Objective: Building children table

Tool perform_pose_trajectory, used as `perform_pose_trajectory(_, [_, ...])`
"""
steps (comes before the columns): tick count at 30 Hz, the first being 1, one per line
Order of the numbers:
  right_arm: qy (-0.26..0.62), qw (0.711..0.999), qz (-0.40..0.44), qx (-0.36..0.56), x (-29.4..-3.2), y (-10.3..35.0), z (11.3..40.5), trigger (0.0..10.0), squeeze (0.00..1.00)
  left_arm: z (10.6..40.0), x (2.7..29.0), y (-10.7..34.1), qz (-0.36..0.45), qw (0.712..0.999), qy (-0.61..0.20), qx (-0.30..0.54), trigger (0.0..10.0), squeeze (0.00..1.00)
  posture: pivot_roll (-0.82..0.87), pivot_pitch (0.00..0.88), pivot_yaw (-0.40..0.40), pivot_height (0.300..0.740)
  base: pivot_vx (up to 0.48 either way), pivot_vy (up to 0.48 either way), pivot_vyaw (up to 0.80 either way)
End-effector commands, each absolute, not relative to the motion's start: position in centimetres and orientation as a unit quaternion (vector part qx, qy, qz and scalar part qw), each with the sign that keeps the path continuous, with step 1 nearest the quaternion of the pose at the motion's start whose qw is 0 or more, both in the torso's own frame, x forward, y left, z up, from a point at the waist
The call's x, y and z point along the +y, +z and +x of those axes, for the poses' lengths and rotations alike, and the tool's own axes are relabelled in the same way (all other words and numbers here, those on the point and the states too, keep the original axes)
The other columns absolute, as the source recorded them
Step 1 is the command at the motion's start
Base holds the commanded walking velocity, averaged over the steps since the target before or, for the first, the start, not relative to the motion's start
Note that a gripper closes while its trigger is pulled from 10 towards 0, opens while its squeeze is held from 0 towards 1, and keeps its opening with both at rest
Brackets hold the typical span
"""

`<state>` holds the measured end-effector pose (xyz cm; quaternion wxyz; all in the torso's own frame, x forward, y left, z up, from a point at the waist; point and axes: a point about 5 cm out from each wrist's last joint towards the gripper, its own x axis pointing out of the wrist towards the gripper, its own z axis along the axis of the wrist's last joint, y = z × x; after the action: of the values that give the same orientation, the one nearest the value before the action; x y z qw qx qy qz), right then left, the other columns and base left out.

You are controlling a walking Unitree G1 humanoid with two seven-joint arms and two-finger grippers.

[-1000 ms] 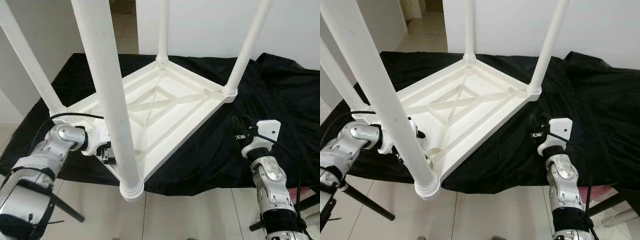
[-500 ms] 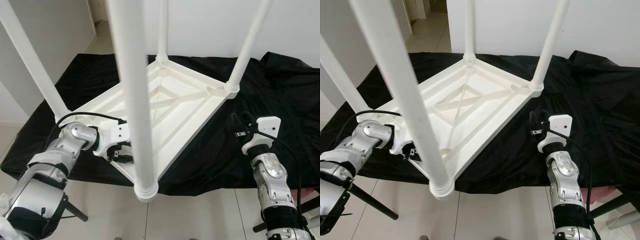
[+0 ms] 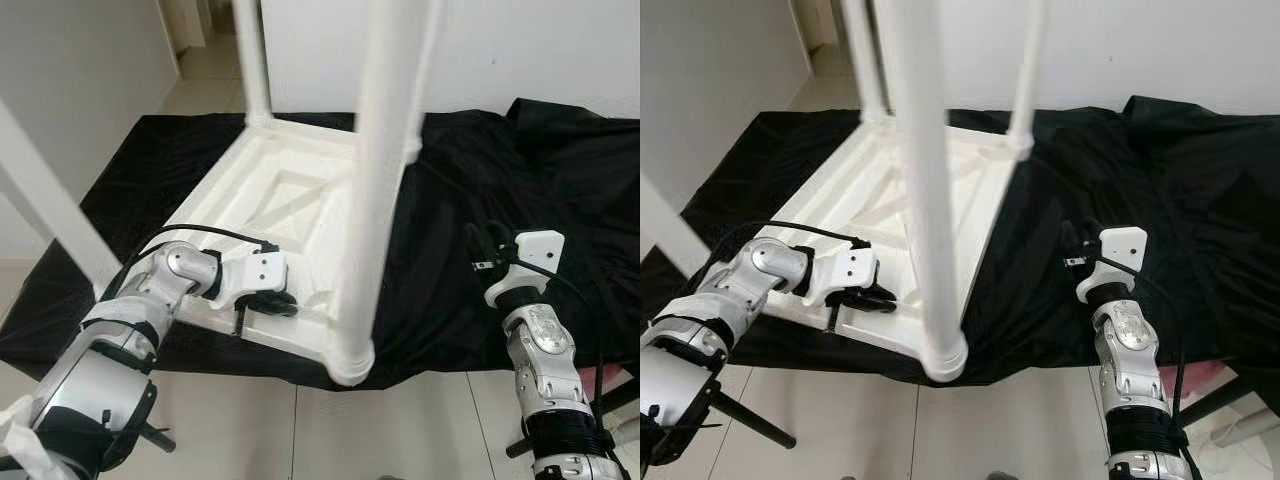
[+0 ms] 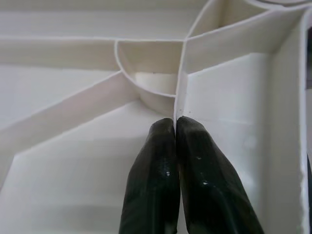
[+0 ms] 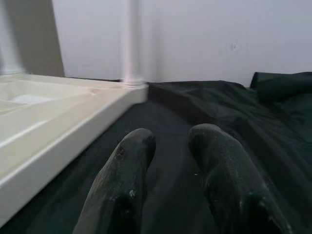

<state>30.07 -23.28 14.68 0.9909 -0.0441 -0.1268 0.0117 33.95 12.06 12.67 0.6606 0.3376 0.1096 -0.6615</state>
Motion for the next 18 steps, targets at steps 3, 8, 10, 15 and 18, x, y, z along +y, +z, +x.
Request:
perform_pose_trajectory(3, [-0.019, 0.991, -0.023, -0.130, -22.6, 14.4, 30.2, 10.0, 0.00, 34.4, 11.6, 11.4, 0.310, 0.729, -0.600, 0.108, 0.0, 0.00, -0.11, 0.000, 0.080, 0.740, 0.000, 0.000, 0.00])
perform_pose_trajectory(8, [-0.051, 0.990, -0.010, -0.131, -22.3, 14.0, 30.2, 10.0, 0.00, 34.2, 9.0, 11.7, 0.295, 0.738, -0.603, 0.062, 0.0, 0.00, -0.11, 0.000, 0.079, 0.740, 0.000, 0.000, 0.00])
perform_pose_trajectory(10, [-0.058, 0.990, -0.008, -0.131, -22.4, 13.9, 30.1, 10.0, 0.00, 34.2, 8.5, 11.9, 0.289, 0.741, -0.604, 0.051, 2.2, 0.00, -0.11, 0.000, 0.079, 0.740, 0.000, 0.000, 0.00])
perform_pose_trajectory(15, [-0.092, 0.989, -0.015, -0.113, -23.4, 13.4, 29.9, 10.0, 0.00, 34.6, 7.1, 13.1, 0.258, 0.766, -0.588, 0.013, 10.0, 0.00, -0.11, 0.000, 0.078, 0.740, 0.000, 0.000, 0.00])
perform_pose_trajectory(18, [-0.120, 0.989, -0.023, -0.088, -23.8, 12.7, 29.7, 10.0, 0.00, 35.0, 6.8, 14.0, 0.216, 0.789, -0.574, -0.002, 10.0, 0.04, -0.11, 0.000, 0.073, 0.740, 0.000, 0.000, 0.00])
